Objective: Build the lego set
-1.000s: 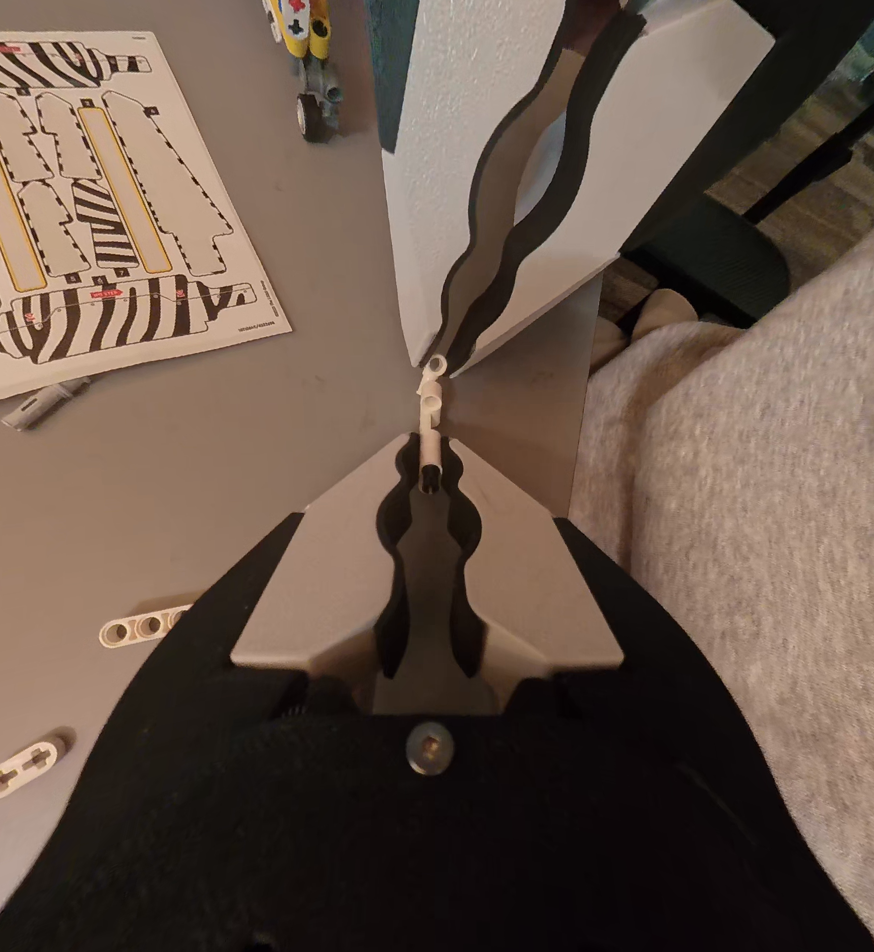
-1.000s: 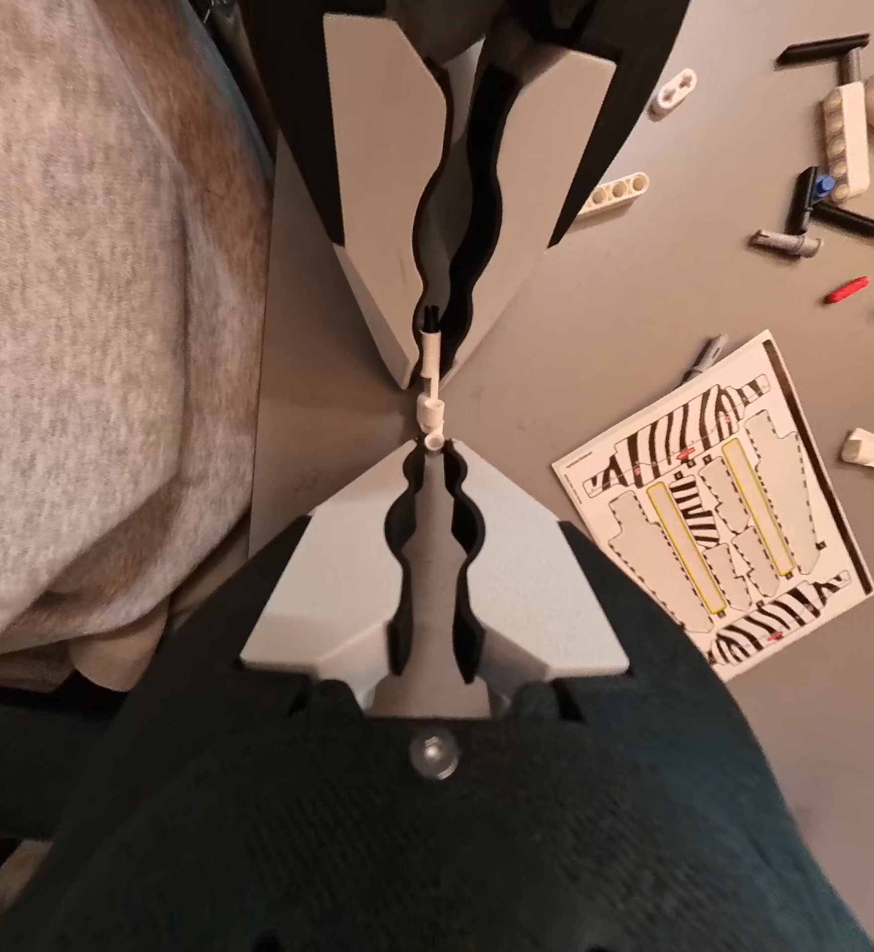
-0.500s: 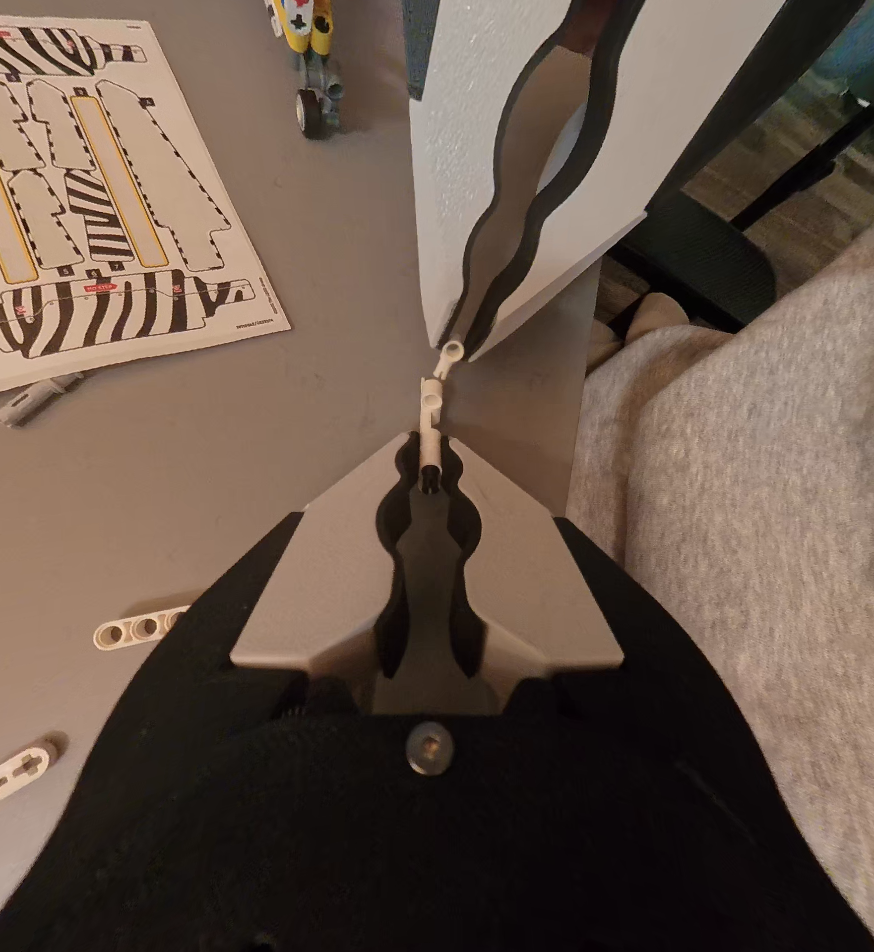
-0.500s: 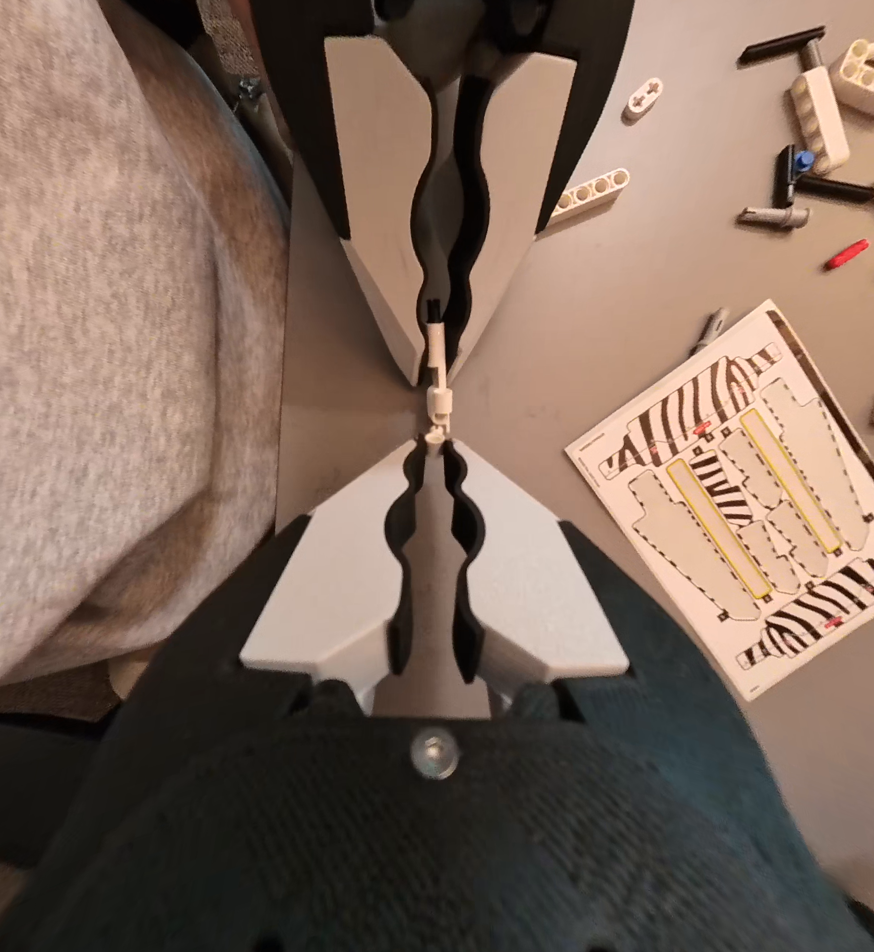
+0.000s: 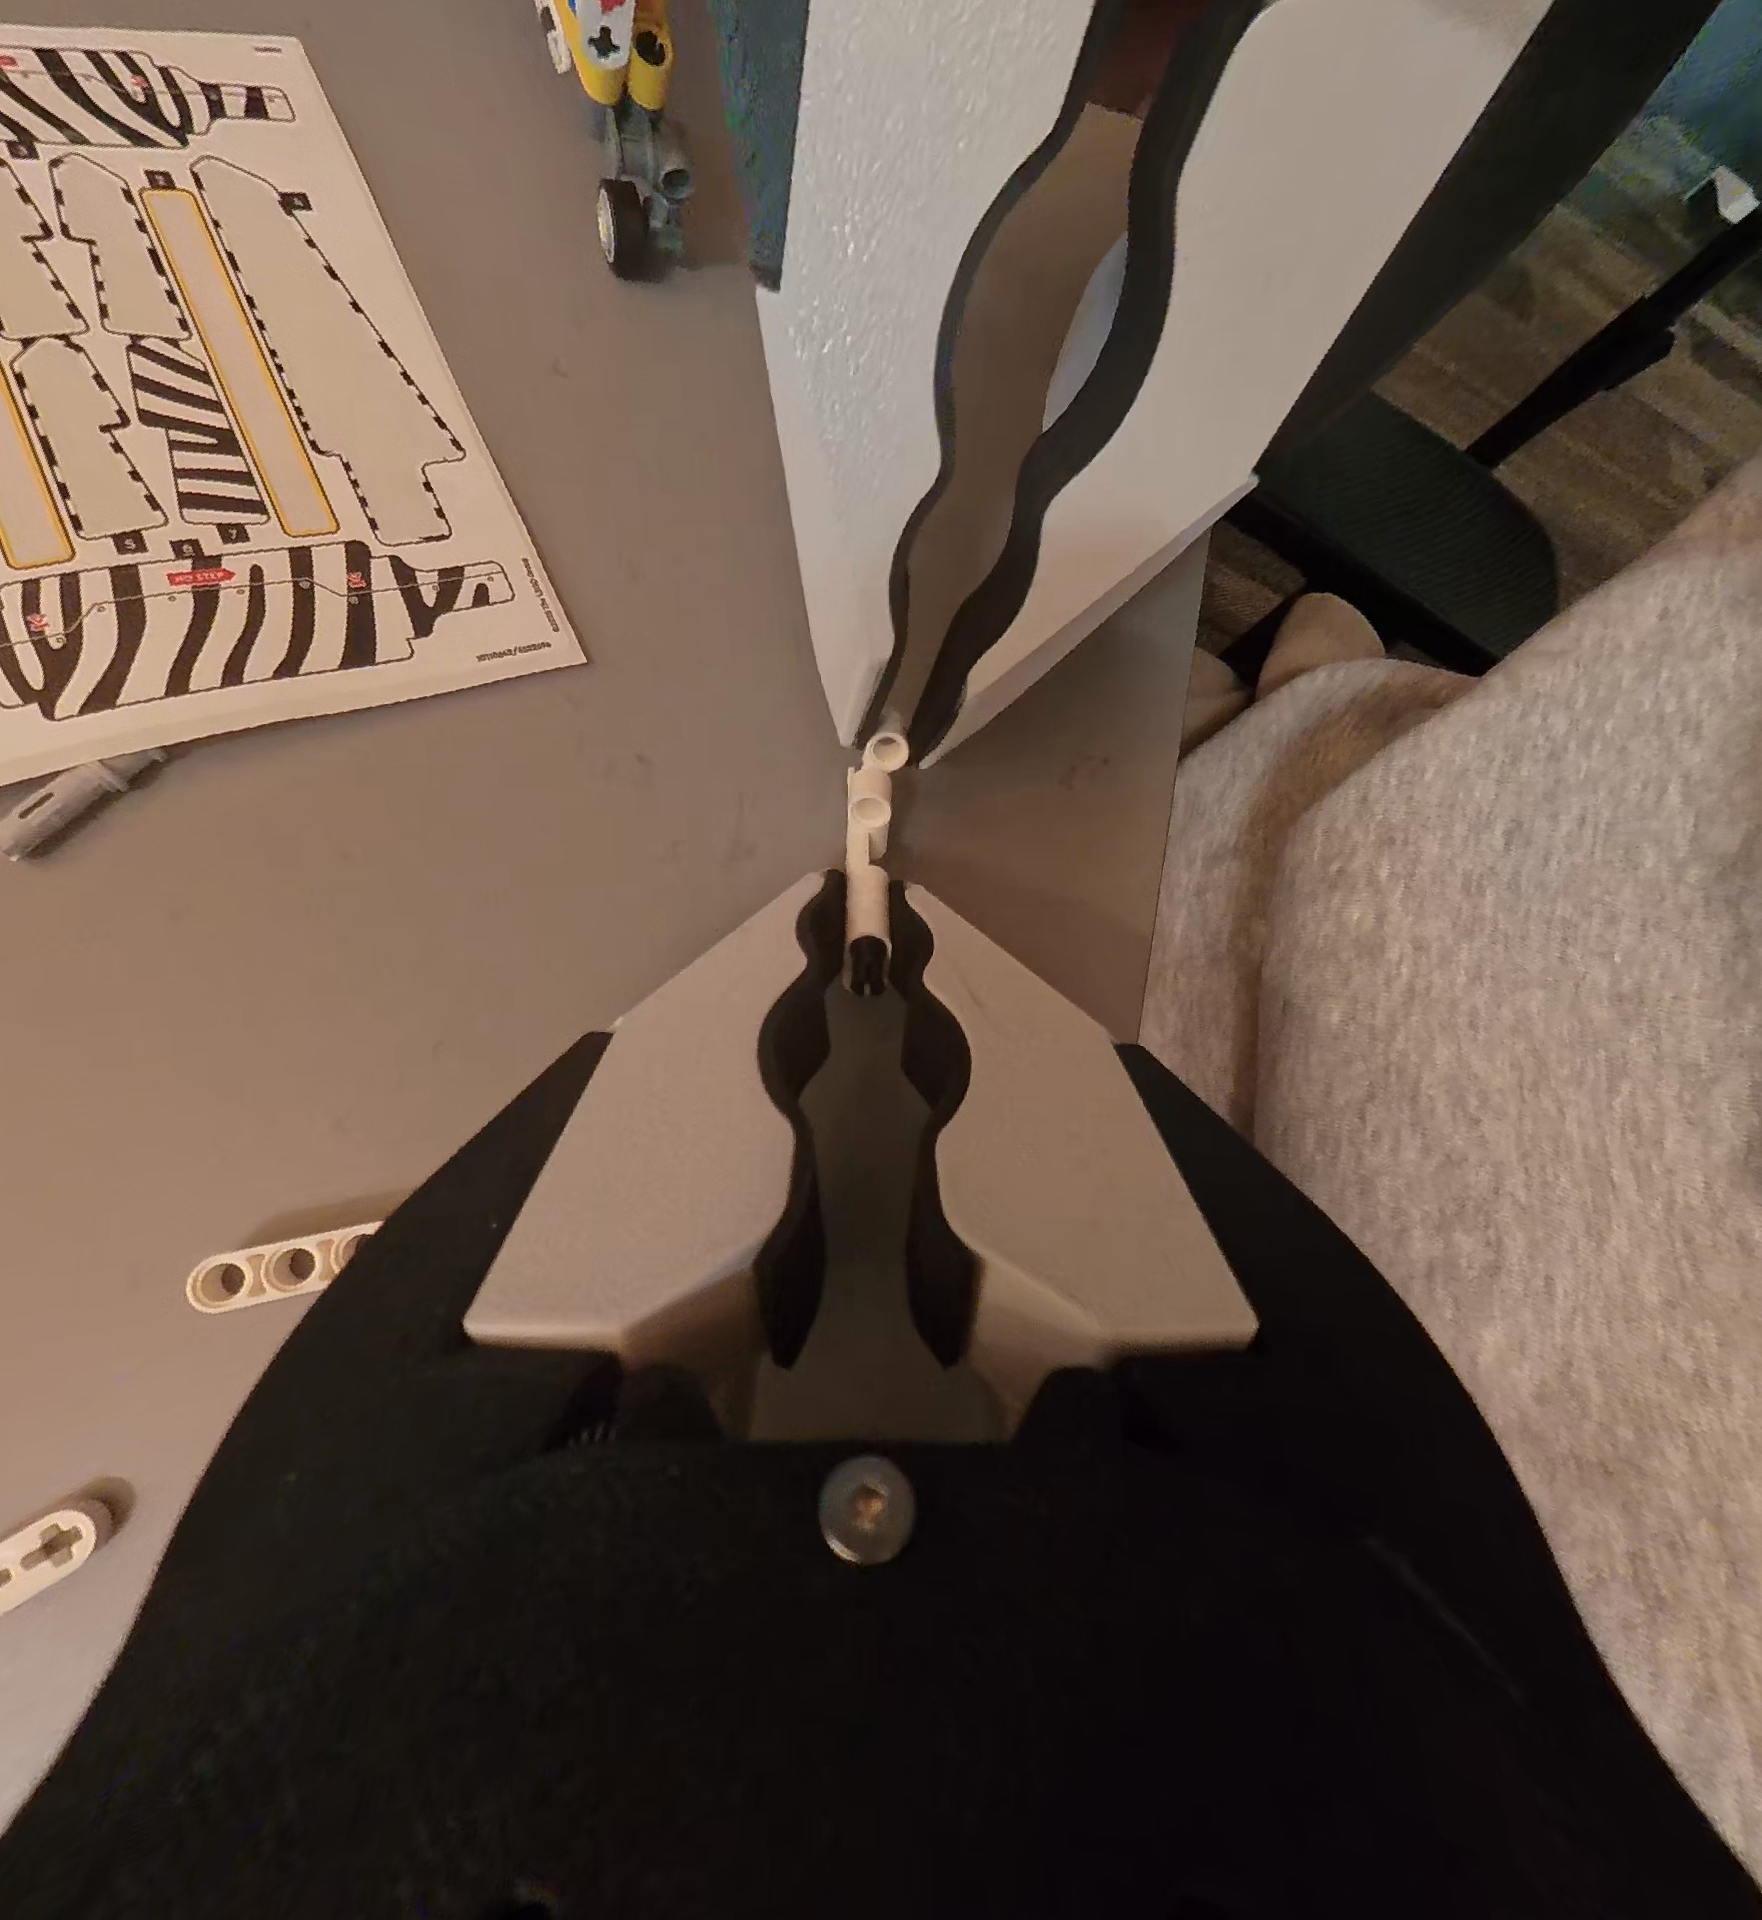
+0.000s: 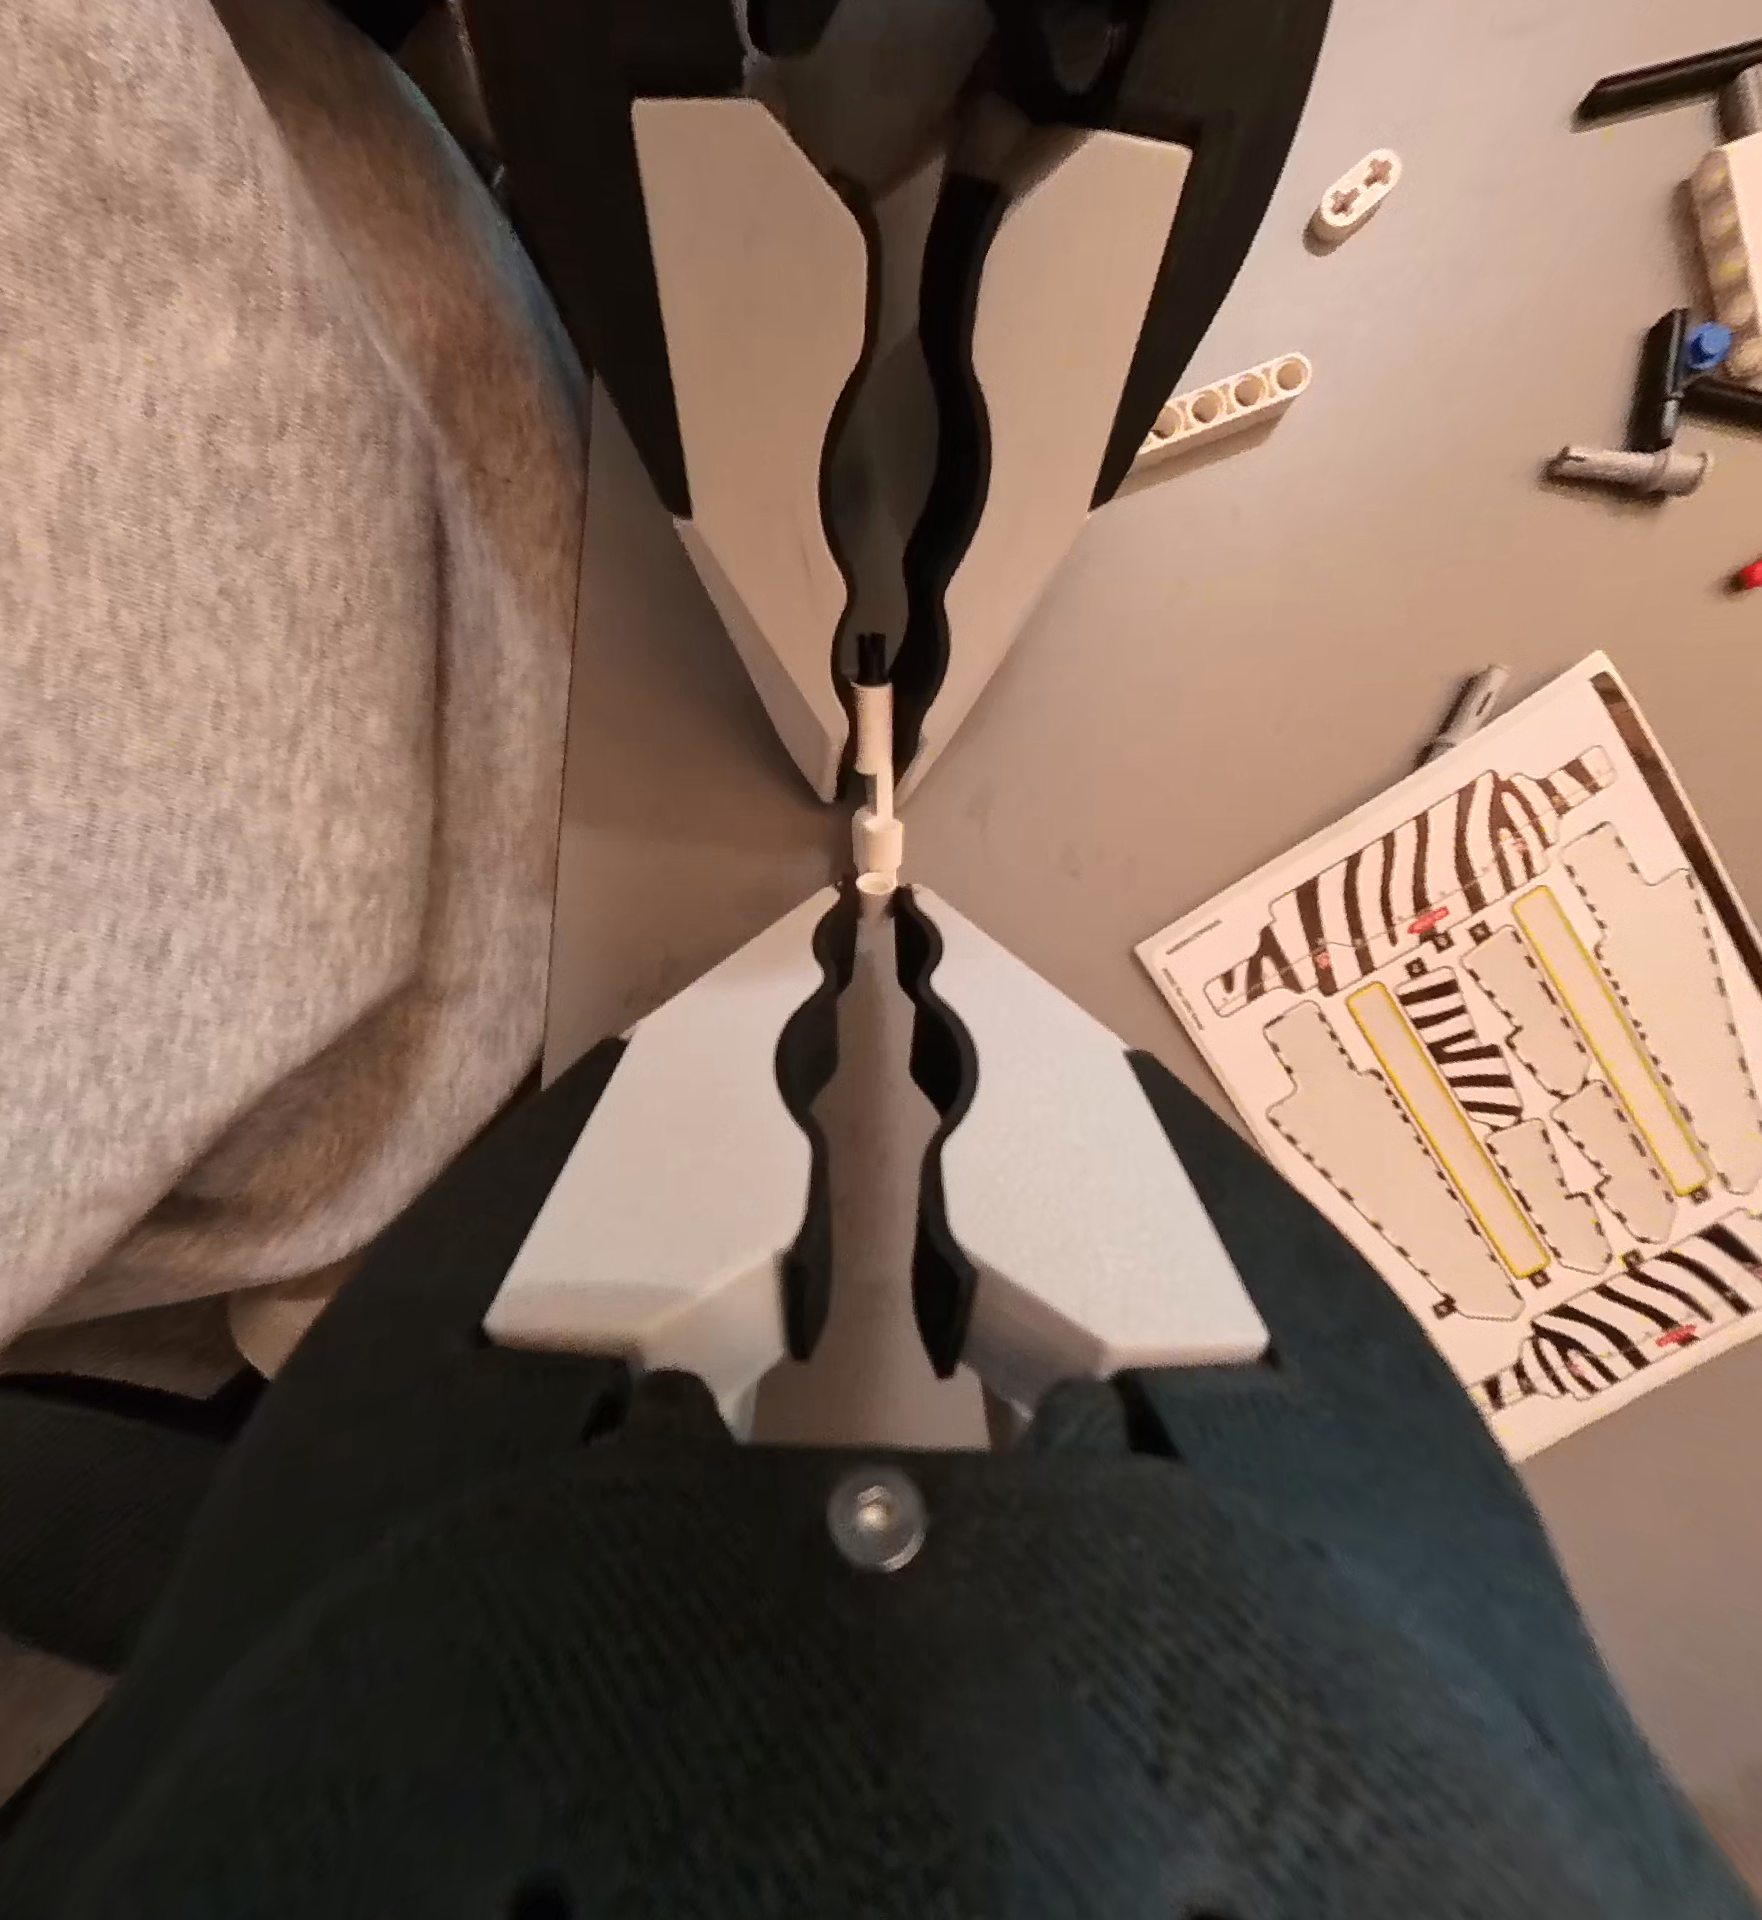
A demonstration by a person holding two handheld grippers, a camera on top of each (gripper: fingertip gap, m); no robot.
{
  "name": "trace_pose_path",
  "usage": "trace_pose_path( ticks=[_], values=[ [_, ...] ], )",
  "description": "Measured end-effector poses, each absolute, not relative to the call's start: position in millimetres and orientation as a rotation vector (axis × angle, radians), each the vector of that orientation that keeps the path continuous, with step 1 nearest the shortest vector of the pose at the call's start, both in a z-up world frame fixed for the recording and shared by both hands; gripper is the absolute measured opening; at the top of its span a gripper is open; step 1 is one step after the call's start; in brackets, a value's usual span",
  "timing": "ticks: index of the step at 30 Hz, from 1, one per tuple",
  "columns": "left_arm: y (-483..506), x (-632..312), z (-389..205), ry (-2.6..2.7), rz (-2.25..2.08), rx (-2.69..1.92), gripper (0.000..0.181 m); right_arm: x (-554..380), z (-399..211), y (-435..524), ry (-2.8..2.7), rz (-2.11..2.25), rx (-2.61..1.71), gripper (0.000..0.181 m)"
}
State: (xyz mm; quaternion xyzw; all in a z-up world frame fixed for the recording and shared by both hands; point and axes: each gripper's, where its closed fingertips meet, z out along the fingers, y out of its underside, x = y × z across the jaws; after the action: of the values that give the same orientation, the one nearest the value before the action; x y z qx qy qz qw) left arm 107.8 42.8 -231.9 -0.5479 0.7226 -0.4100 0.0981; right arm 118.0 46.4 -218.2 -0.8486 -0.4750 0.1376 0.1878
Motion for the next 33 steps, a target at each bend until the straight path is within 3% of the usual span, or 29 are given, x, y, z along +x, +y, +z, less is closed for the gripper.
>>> trace_pose_path(
  ticks=[22,33],
  values=[
    [43.0,107.6,-232.1,2.141,-1.226,-1.626,0.005,117.7,-218.1,46.7,-1.186,0.739,-2.646,0.005],
    [43.2,107.5,-232.2,2.141,-1.232,-1.631,0.005,117.6,-218.6,46.3,-1.339,0.652,-2.622,0.005]
  ],
)
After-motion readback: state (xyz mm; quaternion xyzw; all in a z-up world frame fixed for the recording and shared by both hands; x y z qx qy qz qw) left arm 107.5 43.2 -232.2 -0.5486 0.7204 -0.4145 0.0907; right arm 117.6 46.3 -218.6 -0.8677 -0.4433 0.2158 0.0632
